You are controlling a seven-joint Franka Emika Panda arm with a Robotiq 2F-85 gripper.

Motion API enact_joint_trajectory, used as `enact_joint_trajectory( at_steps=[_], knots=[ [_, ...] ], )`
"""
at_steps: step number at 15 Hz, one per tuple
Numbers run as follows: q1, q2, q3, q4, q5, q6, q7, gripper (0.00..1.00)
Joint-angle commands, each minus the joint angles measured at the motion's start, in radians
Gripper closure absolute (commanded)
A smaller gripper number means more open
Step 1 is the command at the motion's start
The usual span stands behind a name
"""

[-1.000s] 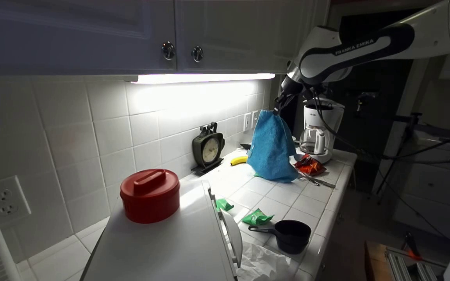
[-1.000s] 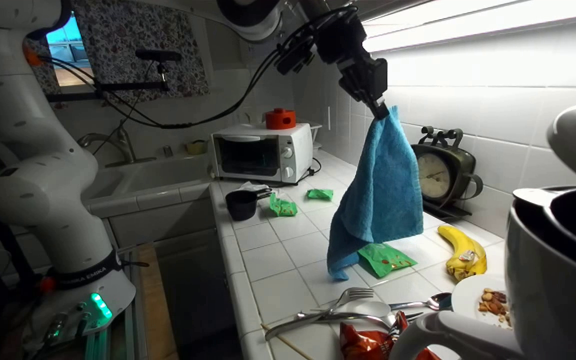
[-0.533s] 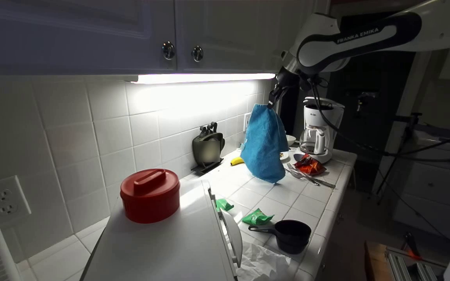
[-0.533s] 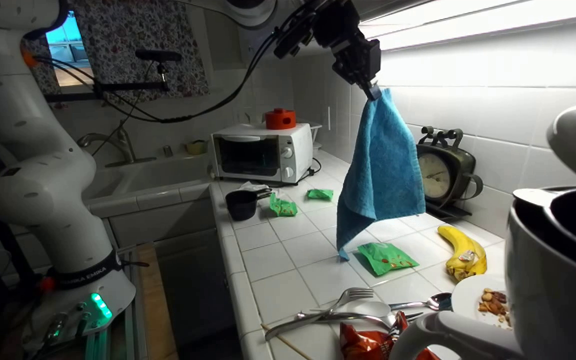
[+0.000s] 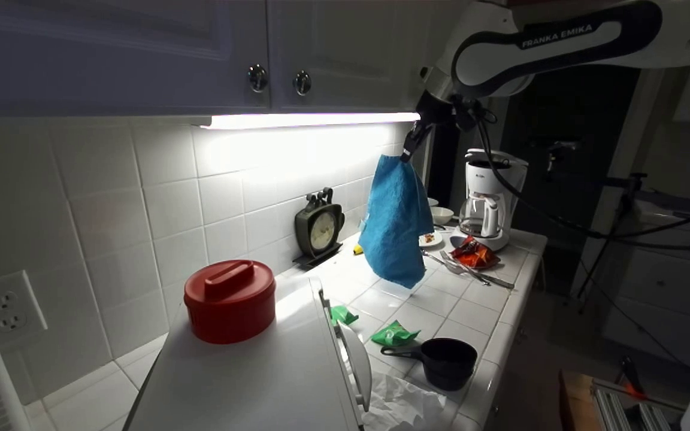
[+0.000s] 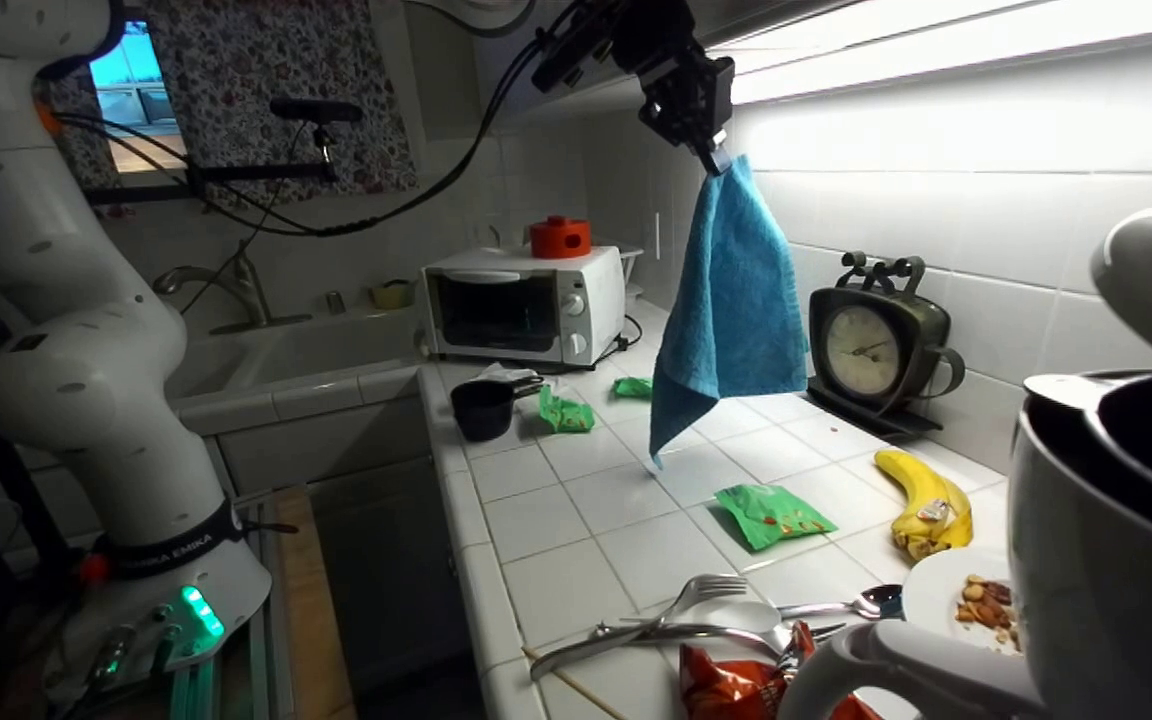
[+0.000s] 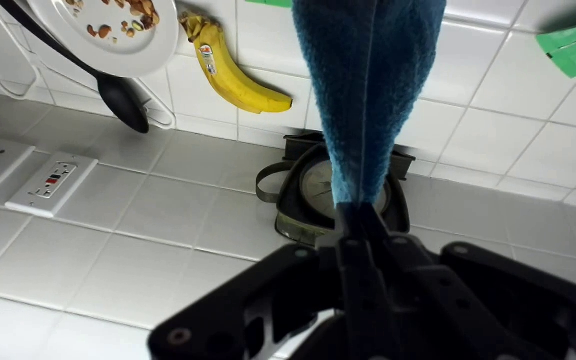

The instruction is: Remove the fork from underneath the table

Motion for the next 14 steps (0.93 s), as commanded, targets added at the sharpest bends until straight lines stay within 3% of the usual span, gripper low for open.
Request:
enact_joint_trajectory(
  at_steps=[1,5,14],
  knots=[
    [0.035,0.004,0.023,0.031,0.02,-0.046,-0.05,0.96],
    [0.065,0.003,0.04,0.03,0.041,-0.068,-0.056,0.96],
    [0.078,-0.006,0.067,-0.016,0.052,-0.177,0.061,0.96]
  ],
)
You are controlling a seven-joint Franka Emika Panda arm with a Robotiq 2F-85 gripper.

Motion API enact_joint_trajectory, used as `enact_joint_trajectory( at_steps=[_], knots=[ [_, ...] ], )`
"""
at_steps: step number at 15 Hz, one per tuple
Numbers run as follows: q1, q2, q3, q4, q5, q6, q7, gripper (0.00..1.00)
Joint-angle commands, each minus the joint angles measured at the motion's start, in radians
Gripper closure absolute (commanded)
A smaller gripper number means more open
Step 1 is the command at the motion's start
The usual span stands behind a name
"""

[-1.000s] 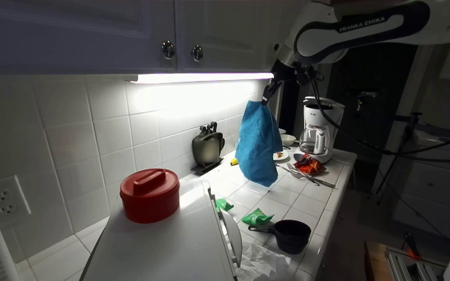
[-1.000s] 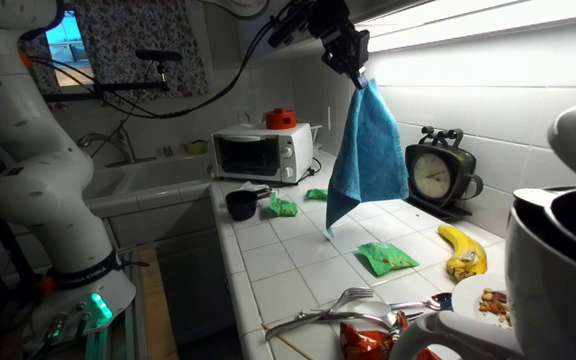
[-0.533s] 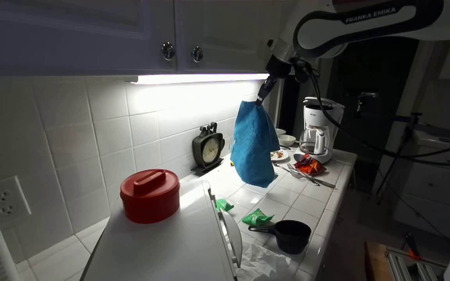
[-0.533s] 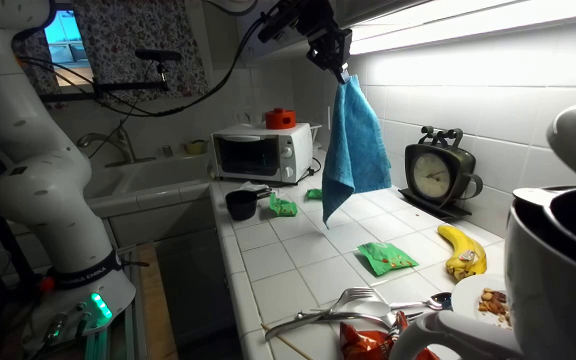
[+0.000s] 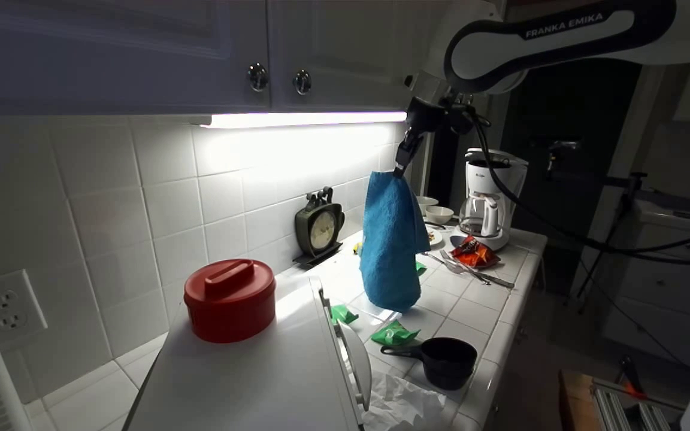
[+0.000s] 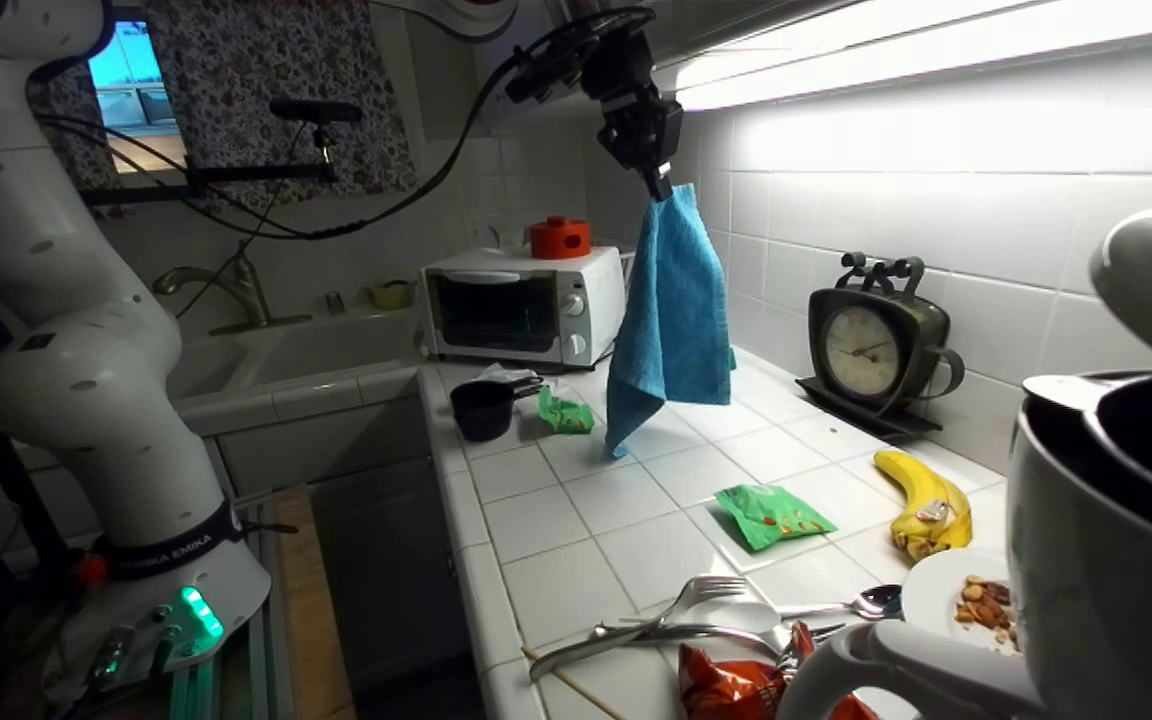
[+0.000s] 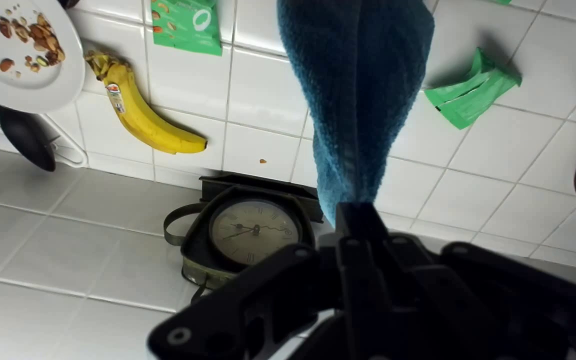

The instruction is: Remove the fork from underneath the table

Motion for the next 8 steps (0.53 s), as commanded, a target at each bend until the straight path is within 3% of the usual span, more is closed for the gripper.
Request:
enact_joint_trajectory(
  at_steps=[1,7,8],
  knots=[
    [0.016,0.004,0.026,-0.008,0.019,-0.035,0.038,0.96],
    [0.039,-0.011,0.049,-0.057,0.053,-0.068,0.043,0.94],
    [0.044,-0.012,0.055,-0.068,0.053,-0.076,0.045,0.84]
  ],
)
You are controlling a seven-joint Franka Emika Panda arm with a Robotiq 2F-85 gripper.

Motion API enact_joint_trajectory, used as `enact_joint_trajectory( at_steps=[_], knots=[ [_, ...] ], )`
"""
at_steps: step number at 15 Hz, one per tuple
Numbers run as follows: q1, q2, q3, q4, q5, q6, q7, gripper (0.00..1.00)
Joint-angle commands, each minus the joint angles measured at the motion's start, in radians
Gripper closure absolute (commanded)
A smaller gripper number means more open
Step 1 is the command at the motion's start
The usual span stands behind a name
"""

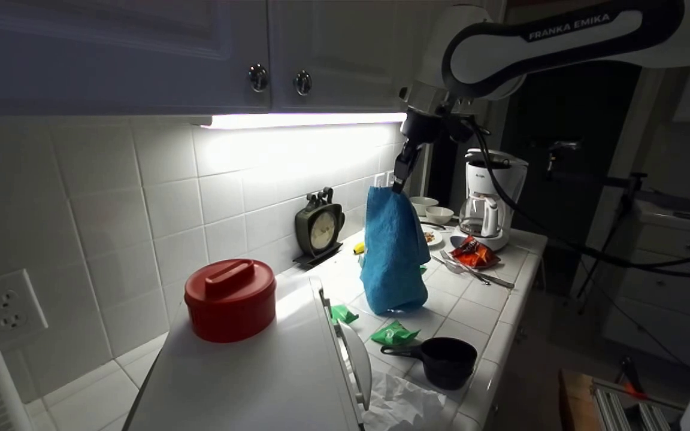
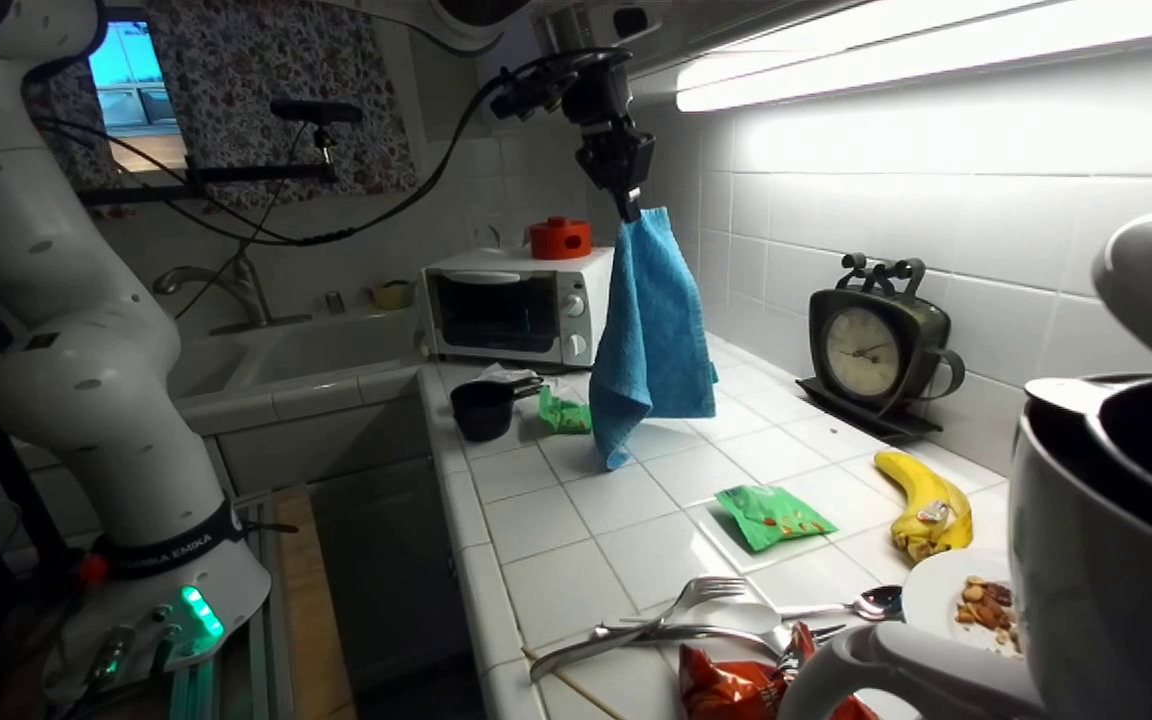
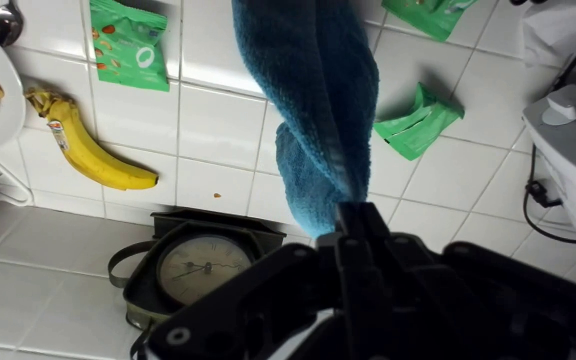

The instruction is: Remove the fork from underneath the table

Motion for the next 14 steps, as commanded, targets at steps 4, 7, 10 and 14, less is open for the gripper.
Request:
enact_joint_trajectory(
  at_steps=[4,7,10,14],
  knots=[
    [0.02,-0.012,0.033,-0.071,0.006,-0.064,0.063,0.51],
    [-0.004,-0.047,0.025,-0.137,-0.056,-0.006,0.115,0.31],
    [-0.037,-0.067,0.001,-0.205,-0.106,0.057,0.124,0.1],
    [-0.095,-0.059,-0.053,-0.31,-0.157,0.207,0.103,0.0]
  ],
)
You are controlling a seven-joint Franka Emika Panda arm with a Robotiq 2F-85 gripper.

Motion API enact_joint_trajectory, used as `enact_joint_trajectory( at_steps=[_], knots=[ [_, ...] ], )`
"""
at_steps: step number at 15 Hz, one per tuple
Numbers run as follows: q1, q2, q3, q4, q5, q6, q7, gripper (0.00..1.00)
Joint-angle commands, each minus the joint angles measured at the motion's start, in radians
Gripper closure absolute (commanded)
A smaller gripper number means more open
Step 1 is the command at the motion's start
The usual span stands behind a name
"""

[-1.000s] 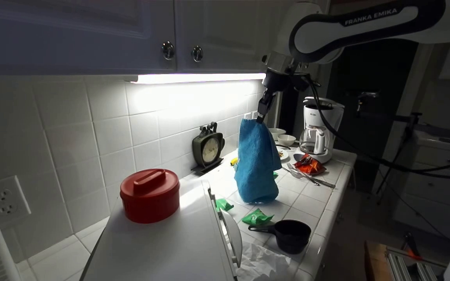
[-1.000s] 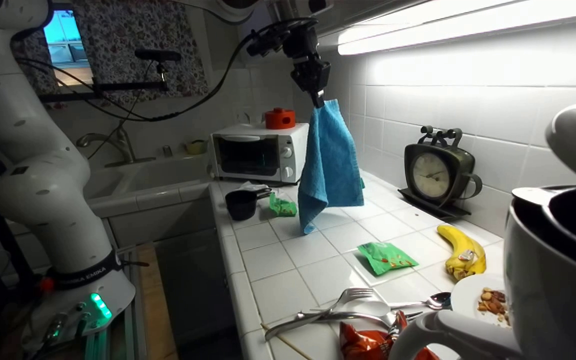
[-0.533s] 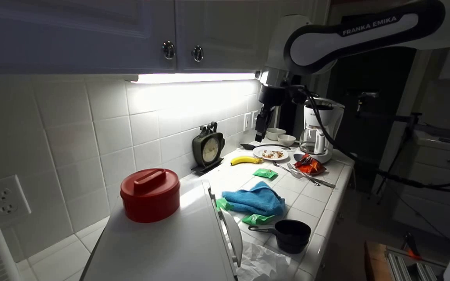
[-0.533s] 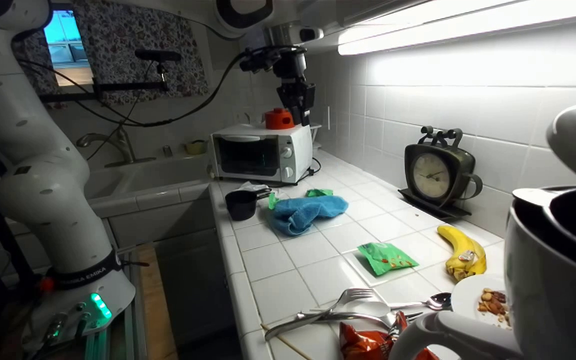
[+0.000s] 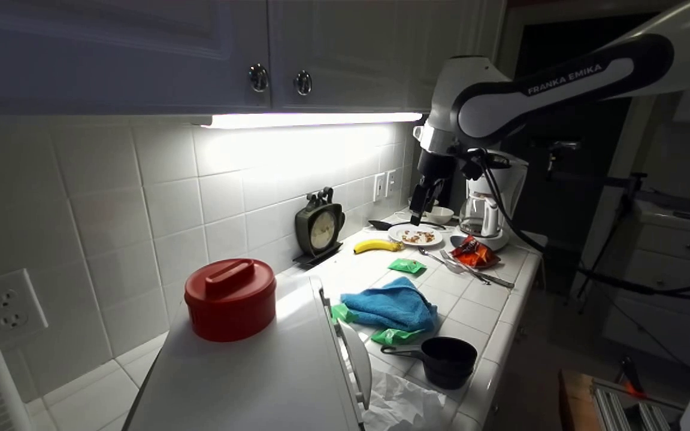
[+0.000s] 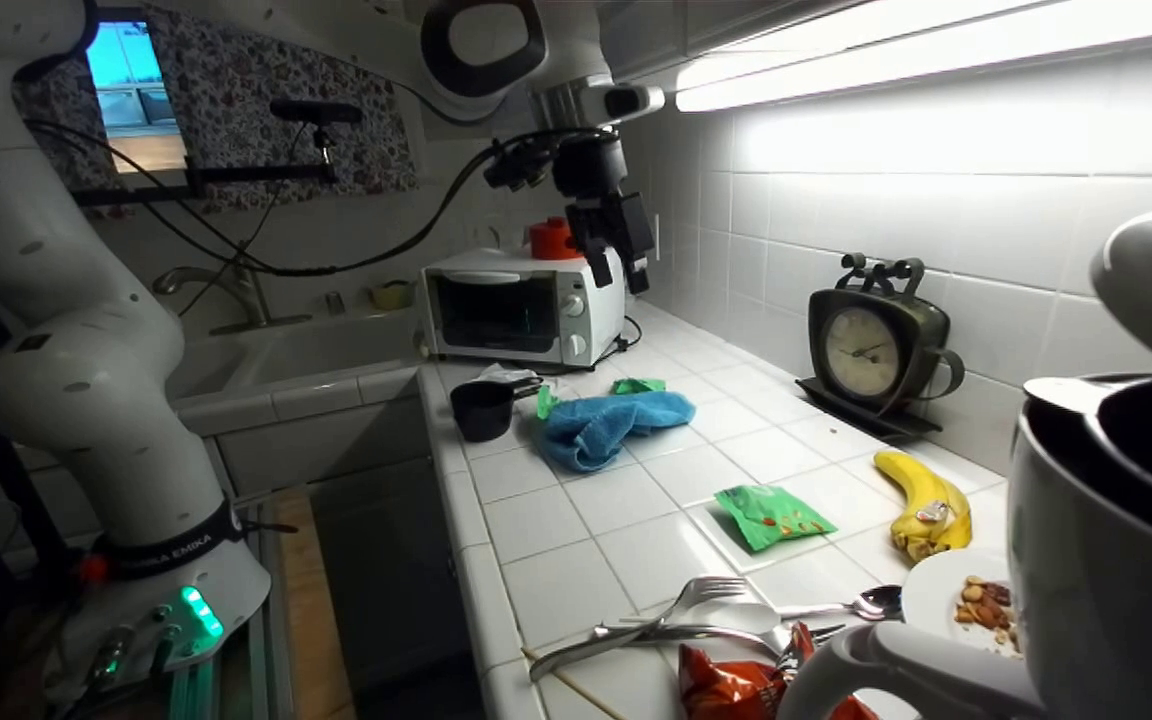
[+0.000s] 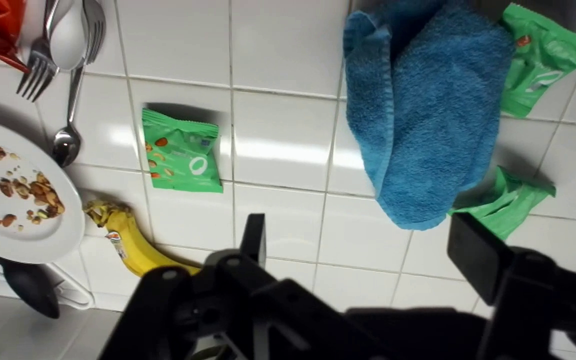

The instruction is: Remove the fork from underneath the table

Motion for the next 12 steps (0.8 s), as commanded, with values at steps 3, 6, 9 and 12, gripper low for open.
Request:
enact_joint_trajectory(
  at_steps=[3,6,9,12],
  knots=[
    [-0.058,-0.001,-0.078,-0.168,-0.018,0.235,-0.068,0.0],
    [-0.07,0.032,-0.113,-0.222,0.007,0.347,-0.116,0.0],
    [-0.083,0.086,-0.14,-0.244,0.001,0.465,-0.167,0.0],
    [-0.095,0.151,-0.162,-0.248,0.022,0.577,-0.229,0.0]
  ],
)
